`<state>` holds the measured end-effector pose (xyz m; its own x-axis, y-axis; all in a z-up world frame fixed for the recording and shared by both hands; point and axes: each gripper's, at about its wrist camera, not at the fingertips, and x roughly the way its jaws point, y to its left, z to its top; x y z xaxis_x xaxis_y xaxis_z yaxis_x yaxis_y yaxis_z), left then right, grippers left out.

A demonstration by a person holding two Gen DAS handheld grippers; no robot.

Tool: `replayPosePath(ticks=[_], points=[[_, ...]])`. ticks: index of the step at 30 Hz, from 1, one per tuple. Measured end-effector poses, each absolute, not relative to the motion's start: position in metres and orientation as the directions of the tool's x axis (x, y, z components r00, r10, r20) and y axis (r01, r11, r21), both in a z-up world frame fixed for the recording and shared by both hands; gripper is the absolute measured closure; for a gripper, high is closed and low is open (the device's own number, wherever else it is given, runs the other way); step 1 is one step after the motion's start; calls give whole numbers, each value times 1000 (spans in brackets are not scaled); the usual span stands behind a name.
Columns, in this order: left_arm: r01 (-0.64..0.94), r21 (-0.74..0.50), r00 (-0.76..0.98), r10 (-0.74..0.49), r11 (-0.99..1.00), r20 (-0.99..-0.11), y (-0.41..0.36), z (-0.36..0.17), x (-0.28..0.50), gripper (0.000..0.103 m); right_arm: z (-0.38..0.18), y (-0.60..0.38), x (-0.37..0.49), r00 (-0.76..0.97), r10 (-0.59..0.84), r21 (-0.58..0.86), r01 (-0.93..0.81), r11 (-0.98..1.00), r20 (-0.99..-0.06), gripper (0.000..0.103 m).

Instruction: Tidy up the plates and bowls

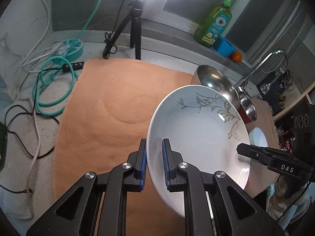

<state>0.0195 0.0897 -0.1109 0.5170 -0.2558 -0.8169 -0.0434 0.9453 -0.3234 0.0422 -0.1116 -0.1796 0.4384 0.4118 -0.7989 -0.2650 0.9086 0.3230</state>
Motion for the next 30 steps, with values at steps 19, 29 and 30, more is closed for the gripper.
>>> replayPosePath(ticks=[19, 29, 30], points=[[105, -305, 404, -321, 946, -856, 11, -131, -4, 90, -202, -179, -4, 426, 343, 306, -155, 939, -837, 86], [123, -271, 399, -298, 955, -868, 2, -135, -6, 90, -209, -185, -10, 430, 333, 299, -146, 943, -839, 86], [126, -267, 397, -295, 955, -869, 1, -136, -6, 90, -210, -185, -9, 429, 332, 298, -146, 943, -840, 86]])
